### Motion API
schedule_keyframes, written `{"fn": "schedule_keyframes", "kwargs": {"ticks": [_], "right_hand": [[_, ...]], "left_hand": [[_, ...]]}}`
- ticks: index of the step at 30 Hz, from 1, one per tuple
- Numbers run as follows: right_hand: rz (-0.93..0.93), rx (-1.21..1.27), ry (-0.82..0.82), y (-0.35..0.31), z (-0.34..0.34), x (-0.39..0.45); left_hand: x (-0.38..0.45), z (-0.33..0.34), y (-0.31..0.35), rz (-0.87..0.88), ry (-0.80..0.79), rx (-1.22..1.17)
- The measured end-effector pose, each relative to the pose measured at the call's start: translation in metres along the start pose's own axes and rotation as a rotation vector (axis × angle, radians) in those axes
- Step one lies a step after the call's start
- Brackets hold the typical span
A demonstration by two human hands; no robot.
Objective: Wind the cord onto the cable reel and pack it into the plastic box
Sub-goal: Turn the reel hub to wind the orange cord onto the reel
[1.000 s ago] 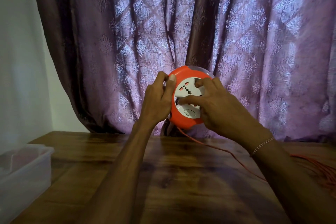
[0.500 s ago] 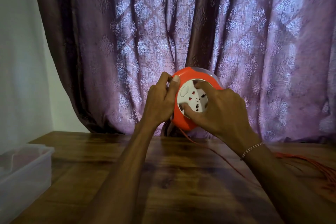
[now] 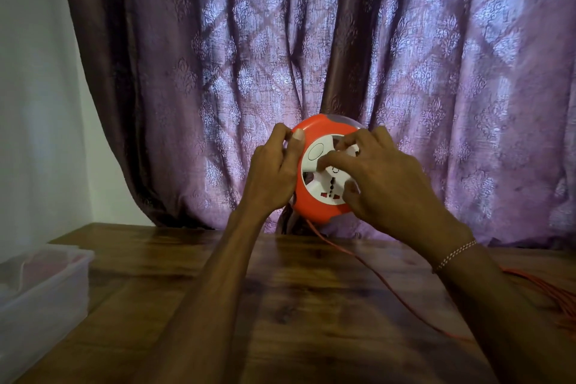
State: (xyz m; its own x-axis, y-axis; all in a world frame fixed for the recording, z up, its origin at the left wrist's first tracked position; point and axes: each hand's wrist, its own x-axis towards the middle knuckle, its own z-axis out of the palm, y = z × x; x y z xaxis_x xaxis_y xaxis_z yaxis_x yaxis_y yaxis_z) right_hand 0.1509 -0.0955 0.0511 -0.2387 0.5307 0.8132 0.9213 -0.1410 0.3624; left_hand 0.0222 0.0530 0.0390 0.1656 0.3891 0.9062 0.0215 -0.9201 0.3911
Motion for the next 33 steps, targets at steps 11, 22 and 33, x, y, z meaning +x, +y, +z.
{"fn": "schedule_keyframes", "kwargs": {"ticks": [11,22,33], "right_hand": [[0.013,-0.023,-0.011,-0.005,0.006,-0.002],[0.371,0.255,0.233,-0.013,0.012,0.001],[-0.039,0.132,-0.021,0.003,0.005,0.001]], "left_hand": [[-0.001,-0.002,0.000,-0.009,0.009,0.009],[-0.001,0.004,0.002,0.001,0.012,-0.026],[0.000,-0.003,0.000,-0.032,0.071,-0.037]]}}
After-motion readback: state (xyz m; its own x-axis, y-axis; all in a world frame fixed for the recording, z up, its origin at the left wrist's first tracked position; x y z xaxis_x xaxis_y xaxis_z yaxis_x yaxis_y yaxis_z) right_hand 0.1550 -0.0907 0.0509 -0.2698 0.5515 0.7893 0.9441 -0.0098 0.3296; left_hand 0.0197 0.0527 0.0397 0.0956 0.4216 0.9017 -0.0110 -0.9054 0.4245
